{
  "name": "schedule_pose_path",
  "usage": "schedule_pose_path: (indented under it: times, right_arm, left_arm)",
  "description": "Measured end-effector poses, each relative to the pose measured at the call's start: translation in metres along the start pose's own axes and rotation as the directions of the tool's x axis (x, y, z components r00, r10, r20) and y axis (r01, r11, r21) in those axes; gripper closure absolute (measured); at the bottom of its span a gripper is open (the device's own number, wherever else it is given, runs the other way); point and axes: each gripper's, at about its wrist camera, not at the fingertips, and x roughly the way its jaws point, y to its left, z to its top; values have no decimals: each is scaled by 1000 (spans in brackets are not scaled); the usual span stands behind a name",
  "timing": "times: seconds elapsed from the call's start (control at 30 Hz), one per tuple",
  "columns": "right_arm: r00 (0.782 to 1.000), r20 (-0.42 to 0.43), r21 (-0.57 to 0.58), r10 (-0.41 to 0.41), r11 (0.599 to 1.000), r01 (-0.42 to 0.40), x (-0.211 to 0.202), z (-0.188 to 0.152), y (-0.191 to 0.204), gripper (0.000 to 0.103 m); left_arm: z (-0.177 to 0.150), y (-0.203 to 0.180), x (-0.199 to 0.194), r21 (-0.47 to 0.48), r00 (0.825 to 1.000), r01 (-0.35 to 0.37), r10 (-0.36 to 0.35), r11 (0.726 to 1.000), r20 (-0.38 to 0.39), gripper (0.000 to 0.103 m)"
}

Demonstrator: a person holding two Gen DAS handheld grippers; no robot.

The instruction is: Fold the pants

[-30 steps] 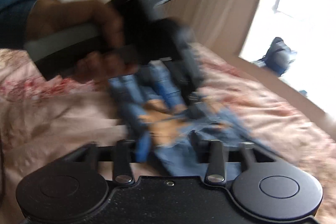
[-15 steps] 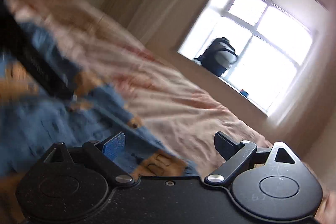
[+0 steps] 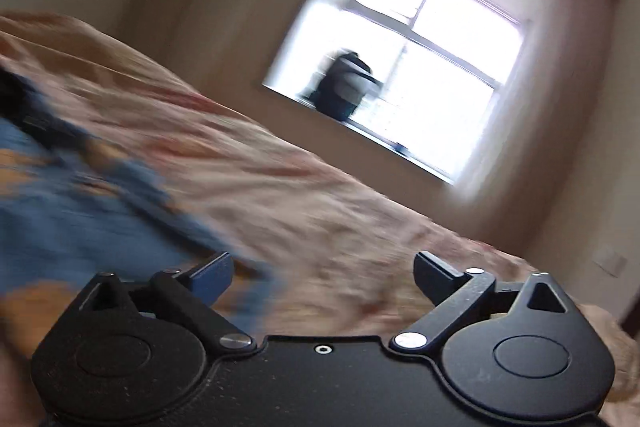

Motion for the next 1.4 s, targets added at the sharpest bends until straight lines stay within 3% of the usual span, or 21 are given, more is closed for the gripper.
schedule_pose_path:
  times: [0.1,0.17,0.37,0.47,0.63,0.7,0.77,0.87,0.93,1.0,1.07,1.1,1.13,1.27,1.4]
  right_arm:
    - [998,-34,-132,58,989,-62,-15,-14,45,4]
    - [999,-36,-146,26,989,-31,-20,-25,46,3]
    - [981,-159,-21,-111,994,109,-14,-38,-1,1]
    - [978,-140,-55,-156,987,150,-20,-33,-1,1]
    - [991,-135,-27,-6,1000,2,-13,-16,0,2]
    - [990,-83,-31,112,993,-115,-7,11,-11,1]
    - [968,-77,-64,239,968,-244,7,54,-19,1]
    - [875,-189,-88,445,880,-467,46,126,-20,1]
    - [782,-265,-98,564,791,-603,74,167,-6,1]
    - [699,-308,-131,646,699,-703,103,197,17,1]
    - [625,-338,-117,703,628,-770,136,215,45,1]
    - [596,-343,-79,726,610,-788,155,220,59,1]
    - [569,-346,-23,746,599,-800,175,222,71,4]
    - [416,-350,197,839,500,-843,237,223,119,23]
    - [315,-367,205,876,406,-890,258,222,159,37]
  left_arm:
    - [-24,-13,8,123,993,-114,116,986,-8,0]
    - [-25,-10,4,124,994,-108,108,986,10,0]
    - [-10,5,-4,120,997,-48,54,992,-52,0]
    - [-3,21,-25,110,998,-32,37,993,-48,0]
    - [-2,68,-52,-89,996,-83,82,993,-19,0]
    - [-3,93,-54,-223,989,-146,142,964,-34,0]
    - [-4,119,-53,-379,983,-184,173,907,-64,0]
    - [-15,156,-50,-554,990,-141,135,821,-51,0]
    - [-23,169,-51,-620,991,-110,131,777,-11,0]
    - [-28,176,-52,-645,991,-93,133,758,13,0]
    - [-30,179,-54,-660,991,-76,130,747,32,0]
    - [-31,181,-54,-663,991,-68,128,745,43,0]
    - [-31,181,-53,-662,990,-58,127,748,57,0]
    - [-34,188,-50,-650,985,-24,128,760,114,1]
    - [-36,197,-46,-656,981,14,115,755,154,10]
